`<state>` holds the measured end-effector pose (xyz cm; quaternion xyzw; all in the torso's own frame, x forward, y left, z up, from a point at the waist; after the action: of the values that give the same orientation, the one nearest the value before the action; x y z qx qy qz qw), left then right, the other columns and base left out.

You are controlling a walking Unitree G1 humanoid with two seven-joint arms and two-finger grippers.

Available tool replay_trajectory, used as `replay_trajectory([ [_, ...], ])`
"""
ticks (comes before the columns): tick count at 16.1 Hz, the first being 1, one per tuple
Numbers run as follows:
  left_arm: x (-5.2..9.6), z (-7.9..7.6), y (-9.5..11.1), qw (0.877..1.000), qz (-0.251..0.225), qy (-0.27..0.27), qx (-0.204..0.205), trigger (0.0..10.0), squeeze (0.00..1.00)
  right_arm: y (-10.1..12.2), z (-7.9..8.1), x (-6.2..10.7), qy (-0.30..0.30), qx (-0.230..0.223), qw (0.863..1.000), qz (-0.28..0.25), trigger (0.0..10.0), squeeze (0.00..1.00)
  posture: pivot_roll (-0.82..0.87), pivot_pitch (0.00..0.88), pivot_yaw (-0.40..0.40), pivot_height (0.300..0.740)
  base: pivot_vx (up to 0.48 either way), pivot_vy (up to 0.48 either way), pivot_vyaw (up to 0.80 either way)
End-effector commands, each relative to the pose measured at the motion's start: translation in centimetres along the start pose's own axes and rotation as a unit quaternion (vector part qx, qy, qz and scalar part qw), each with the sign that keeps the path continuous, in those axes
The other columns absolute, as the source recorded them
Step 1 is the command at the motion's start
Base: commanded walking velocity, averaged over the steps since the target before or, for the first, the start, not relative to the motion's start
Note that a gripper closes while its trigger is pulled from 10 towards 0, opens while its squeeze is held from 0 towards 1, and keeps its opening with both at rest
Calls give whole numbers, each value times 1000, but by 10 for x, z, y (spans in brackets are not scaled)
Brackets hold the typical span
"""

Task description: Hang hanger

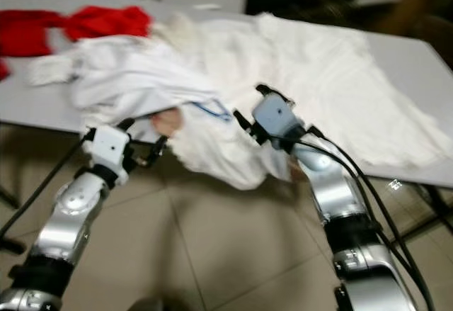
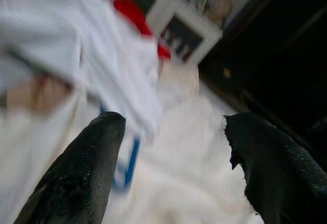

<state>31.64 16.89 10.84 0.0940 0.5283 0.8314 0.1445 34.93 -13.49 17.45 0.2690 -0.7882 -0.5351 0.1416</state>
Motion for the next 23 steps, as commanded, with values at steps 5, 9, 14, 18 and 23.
replay_trajectory([
  [5,-6,-3,8,1000,-14,-5,1,10000,0,-4,-16,8,-35,-17,999,6,10000,0,199,30,-41,740,300,0,0],
  [9,-6,-5,8,1000,-15,-6,2,10000,0,-6,-16,9,-34,-19,999,10,10000,0,193,29,-41,740,300,0,0],
  [14,-6,-5,8,1000,-16,-5,4,10000,0,-7,-10,9,-15,-24,1000,12,10000,0,194,32,-41,740,299,0,0],
  [18,-5,-6,7,1000,-13,-5,5,10000,0,-8,-5,10,1,-32,999,13,10000,0,196,36,-39,740,224,0,0],
  [23,-6,-5,6,1000,-9,2,5,10000,0,-7,-3,11,9,-35,999,11,10000,0,196,34,-38,740,0,0,0],
])
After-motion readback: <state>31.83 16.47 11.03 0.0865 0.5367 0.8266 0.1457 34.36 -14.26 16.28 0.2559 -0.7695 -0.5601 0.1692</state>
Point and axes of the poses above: a point about 5 cm out from each wrist's last joint towards the gripper, its own x axis pointing back from the gripper into the wrist, its own y axis along the axis of the wrist's last joint, z = x × y, the point moved 1 cm from there along -x, pointing out of the wrist towards the gripper, and after that the axes turned 10 degrees about -x, right-handed, at the moved point
